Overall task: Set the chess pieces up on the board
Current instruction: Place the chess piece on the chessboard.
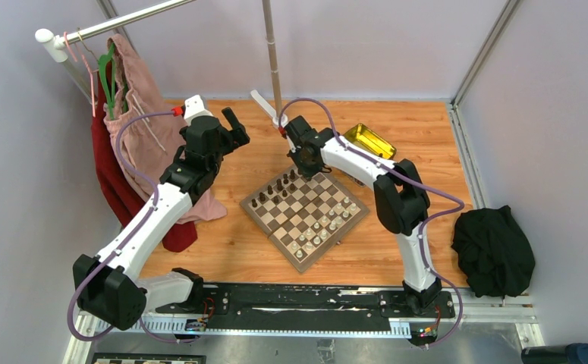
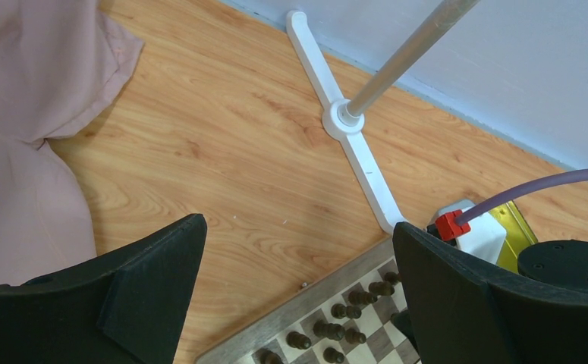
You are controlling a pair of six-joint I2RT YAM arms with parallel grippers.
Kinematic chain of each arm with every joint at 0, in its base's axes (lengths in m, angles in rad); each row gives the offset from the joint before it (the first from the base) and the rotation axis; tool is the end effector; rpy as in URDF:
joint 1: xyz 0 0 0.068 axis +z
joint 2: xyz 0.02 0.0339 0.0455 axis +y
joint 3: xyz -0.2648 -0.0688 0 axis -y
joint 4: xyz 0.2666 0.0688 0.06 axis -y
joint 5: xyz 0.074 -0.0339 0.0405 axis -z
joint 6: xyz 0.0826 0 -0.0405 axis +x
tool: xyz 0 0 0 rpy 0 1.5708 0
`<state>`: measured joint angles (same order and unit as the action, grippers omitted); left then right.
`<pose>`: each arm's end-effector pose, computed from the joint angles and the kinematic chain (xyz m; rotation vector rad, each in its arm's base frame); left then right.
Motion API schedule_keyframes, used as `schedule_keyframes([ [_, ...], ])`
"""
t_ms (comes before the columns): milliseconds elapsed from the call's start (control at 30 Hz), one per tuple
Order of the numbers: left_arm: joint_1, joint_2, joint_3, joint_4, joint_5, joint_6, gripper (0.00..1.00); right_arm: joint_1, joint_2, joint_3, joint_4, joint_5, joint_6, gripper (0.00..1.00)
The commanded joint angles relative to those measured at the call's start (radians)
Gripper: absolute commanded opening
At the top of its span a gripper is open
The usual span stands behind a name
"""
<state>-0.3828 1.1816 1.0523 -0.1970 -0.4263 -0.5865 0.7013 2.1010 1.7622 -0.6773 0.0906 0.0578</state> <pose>0.3216 -0.0927 0.3358 -0.4746 1.8143 -0.2644 0.3926 0.3218 0.1771 -0.7870 2.4667 0.1641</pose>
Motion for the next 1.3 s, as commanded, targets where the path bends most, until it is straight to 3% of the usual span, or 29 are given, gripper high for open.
schedule_keyframes([
  [0, 0.003, 0.006, -0.009, 0.011, -0.008, 0.006, 1.0, 0.017, 0.036, 0.046, -0.012, 0.013, -0.019, 0.0],
  [900, 0.003, 0.045, 0.003, 0.03, 0.003, 0.016, 1.0, 0.016, 0.085, 0.085, -0.013, 0.015, -0.027, 0.01],
  [1267, 0.003, 0.037, 0.002, 0.028, -0.001, 0.02, 1.0, 0.016, 0.085, 0.084, -0.013, 0.009, -0.03, 0.28],
])
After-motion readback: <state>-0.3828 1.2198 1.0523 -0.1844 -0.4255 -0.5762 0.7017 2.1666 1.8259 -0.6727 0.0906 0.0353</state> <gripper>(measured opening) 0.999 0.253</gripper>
